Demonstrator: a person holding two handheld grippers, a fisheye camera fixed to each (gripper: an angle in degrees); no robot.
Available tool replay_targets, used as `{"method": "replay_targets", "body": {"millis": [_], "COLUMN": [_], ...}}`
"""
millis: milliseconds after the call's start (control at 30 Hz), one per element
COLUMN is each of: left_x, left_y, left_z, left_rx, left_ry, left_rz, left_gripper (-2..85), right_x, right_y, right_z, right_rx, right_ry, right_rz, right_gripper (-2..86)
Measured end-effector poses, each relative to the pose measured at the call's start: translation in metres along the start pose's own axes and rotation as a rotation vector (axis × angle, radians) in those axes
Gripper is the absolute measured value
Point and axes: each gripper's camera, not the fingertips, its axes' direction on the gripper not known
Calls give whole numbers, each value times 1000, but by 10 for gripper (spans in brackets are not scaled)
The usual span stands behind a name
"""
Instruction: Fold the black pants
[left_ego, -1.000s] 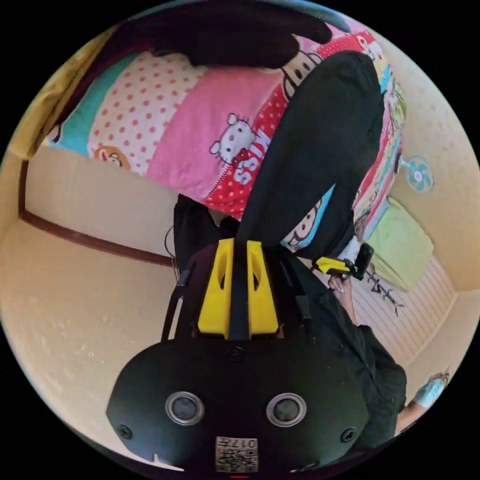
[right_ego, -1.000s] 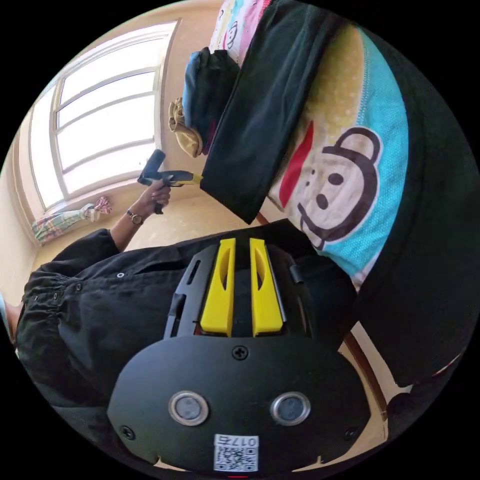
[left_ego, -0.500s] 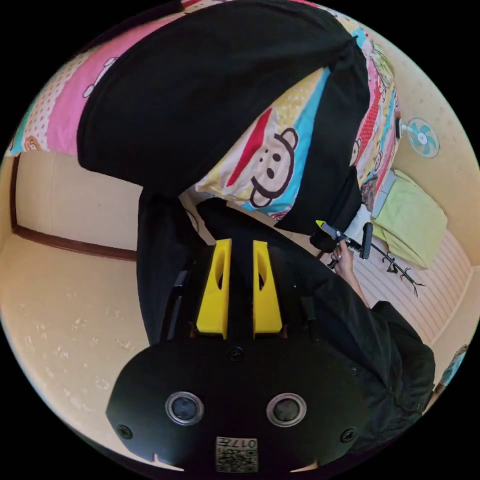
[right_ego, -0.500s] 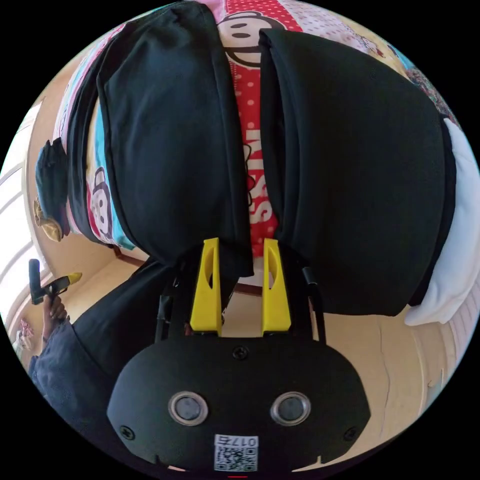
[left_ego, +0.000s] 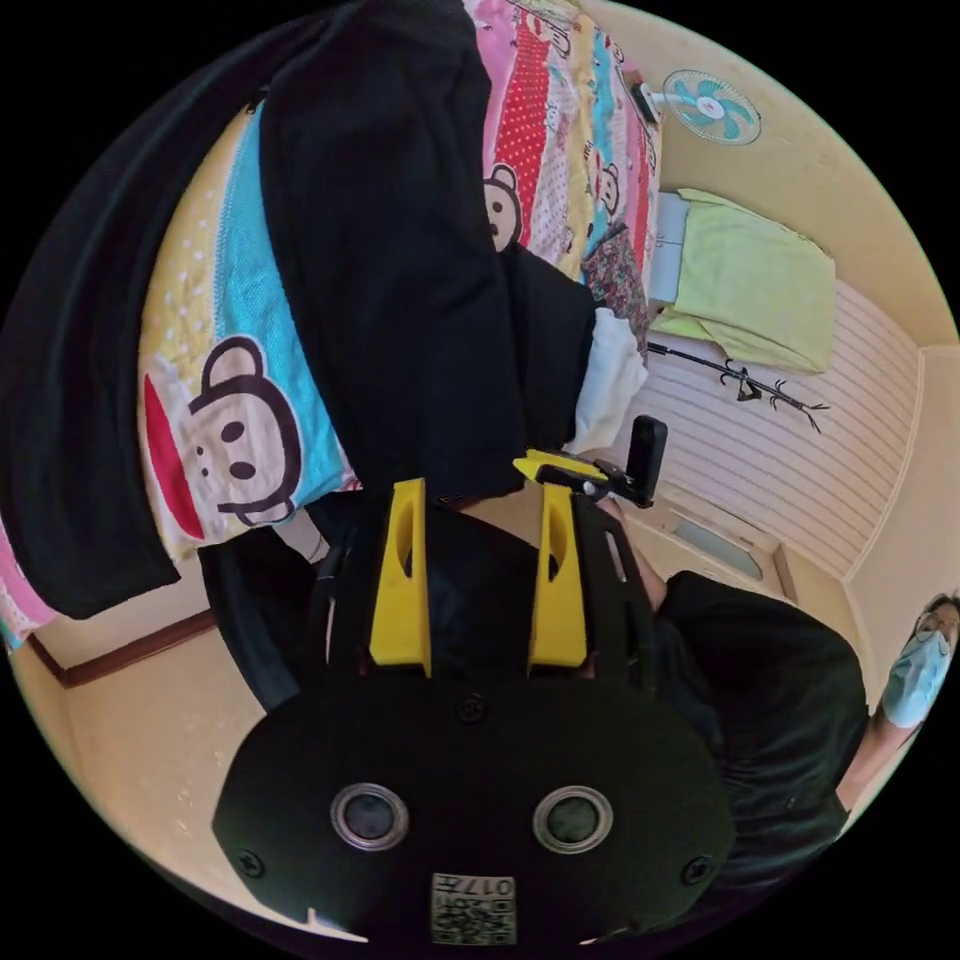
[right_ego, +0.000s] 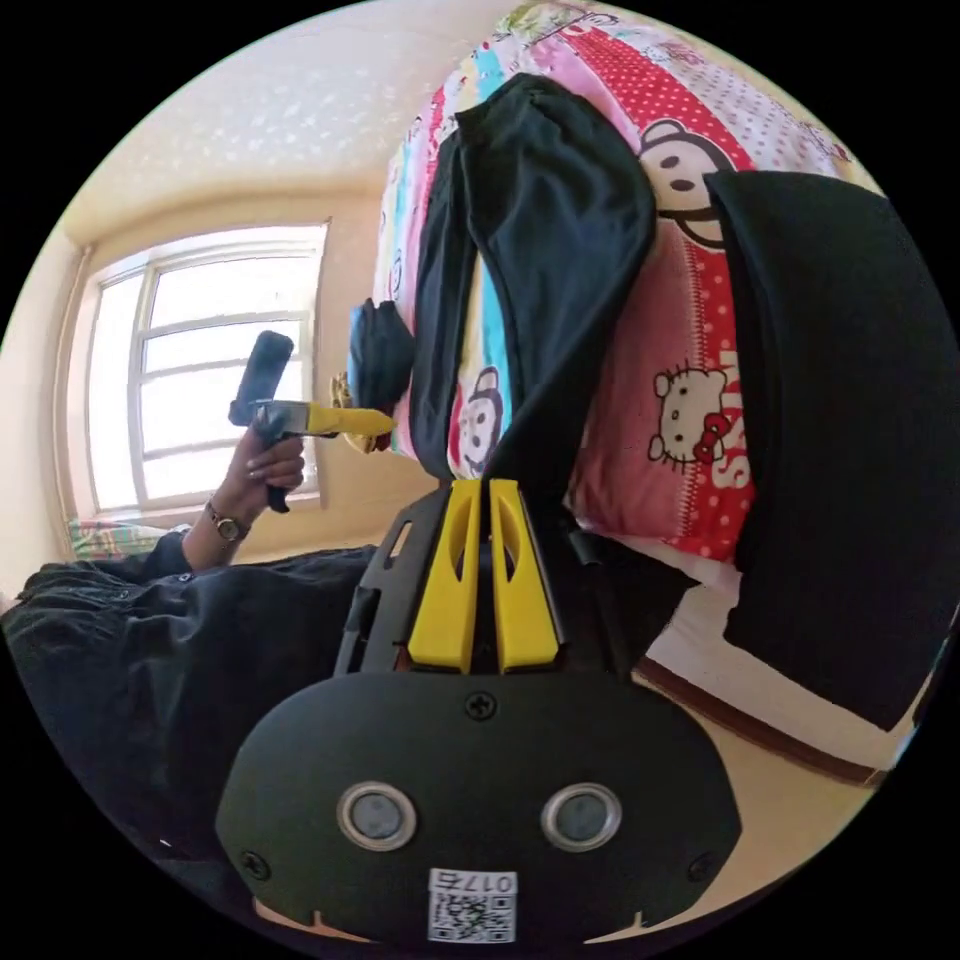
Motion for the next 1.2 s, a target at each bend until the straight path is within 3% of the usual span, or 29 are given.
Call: {"method": "replay_targets", "body": {"millis": [200, 267, 333, 400, 500, 567, 667, 800, 1033, 1200], "left_x": [22, 13, 0, -6, -12, -17, -31, -46, -94, -141], "left_y": [-38, -36, -22, -9, 16, 31, 57, 84, 144, 179], "left_z": [29, 25, 11, 7, -2, -10, -25, -47, -93, -122], "left_rx": [-147, -137, -77, -62, -28, 5, 74, 130, 281, 357], "left_ry": [-47, -21, -86, -61, -79, -81, 4, 118, 360, 585], "left_rz": [-15, -73, -135, -126, -88, -77, -104, -94, -137, -168], "left_gripper": [181, 152, 45, 35, 22, 17, 13, 4, -3, -5], "right_x": [-76, -86, -85, -78, -57, -48, -44, -50, -21, -37], "right_y": [-31, -38, -41, -48, -72, -103, -164, -252, -370, -411], "right_z": [16, 26, 26, 22, 4, -26, -56, -62, -13, 28], "right_rx": [-73, -121, -148, -192, -207, -116, 7, 147, 277, 336], "right_ry": [-99, -79, -117, -157, -39, 95, 121, 173, 273, 147], "right_rz": [-268, -286, -289, -274, -164, -93, 0, 56, 346, 284], "right_gripper": [14, 14, 17, 19, 23, 47, 117, 139, 140, 86]}}
